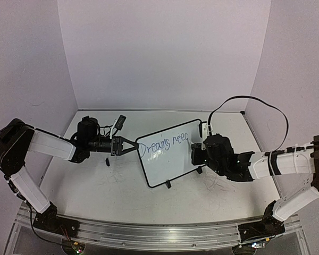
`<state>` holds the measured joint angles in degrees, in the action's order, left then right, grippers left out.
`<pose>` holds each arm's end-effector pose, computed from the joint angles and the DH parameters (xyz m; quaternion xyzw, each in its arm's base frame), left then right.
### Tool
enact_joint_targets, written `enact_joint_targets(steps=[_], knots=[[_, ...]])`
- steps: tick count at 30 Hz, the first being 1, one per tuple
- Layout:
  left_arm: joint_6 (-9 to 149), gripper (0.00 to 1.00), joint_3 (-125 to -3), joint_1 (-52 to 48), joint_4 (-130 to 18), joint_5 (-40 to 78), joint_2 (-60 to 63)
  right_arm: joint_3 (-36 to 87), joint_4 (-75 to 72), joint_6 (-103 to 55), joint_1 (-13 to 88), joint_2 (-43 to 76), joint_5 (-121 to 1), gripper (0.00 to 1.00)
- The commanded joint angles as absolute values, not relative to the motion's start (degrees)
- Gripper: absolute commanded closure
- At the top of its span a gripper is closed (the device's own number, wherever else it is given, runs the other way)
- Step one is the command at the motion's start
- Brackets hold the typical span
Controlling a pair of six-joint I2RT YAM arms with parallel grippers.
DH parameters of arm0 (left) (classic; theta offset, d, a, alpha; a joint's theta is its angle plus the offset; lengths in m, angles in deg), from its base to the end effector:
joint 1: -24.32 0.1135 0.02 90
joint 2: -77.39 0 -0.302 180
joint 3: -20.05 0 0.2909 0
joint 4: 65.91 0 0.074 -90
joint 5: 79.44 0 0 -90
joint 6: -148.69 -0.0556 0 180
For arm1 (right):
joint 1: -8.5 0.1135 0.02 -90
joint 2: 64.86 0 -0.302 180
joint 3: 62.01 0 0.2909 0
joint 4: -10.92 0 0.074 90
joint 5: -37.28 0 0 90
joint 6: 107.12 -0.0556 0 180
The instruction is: Write a sentence on the whiteboard
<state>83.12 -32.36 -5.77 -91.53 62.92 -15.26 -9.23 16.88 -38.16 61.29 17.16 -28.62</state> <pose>0.2898 -0.2188 0.2000 0.3045 0.6960 -0.5617 0.3278 0.2276 0.2622 0.2212 -0.1130 0.8171 0.1836 0.5347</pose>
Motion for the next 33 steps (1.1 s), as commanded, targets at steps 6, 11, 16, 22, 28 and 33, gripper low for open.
enact_joint_targets(steps=[6,11,16,22,28,33], knots=[[84.2,1.00,-34.2,-5.8,-91.6,66.8,-15.0,-4.6,17.9,-35.8,60.7,18.4,-26.4,1.00],[84.2,1.00,-34.2,-5.7,-91.7,66.9,-14.8,-2.9,18.0,-34.8,60.0,19.5,-26.2,1.00],[84.2,1.00,-33.9,-5.8,-91.6,66.9,-14.6,-1.5,18.0,-33.7,59.6,20.1,-26.2,1.00],[84.1,1.00,-34.2,-5.8,-91.6,66.9,-14.8,-0.7,18.0,-32.9,59.5,20.2,-26.6,1.00],[84.1,1.00,-34.1,-5.7,-91.7,66.9,-14.9,-1.1,18.0,-32.8,59.5,20.3,-27.1,1.00],[84.2,1.00,-34.1,-5.7,-91.7,66.9,-14.7,-1.6,17.9,-33.3,59.5,20.4,-27.6,1.00]])
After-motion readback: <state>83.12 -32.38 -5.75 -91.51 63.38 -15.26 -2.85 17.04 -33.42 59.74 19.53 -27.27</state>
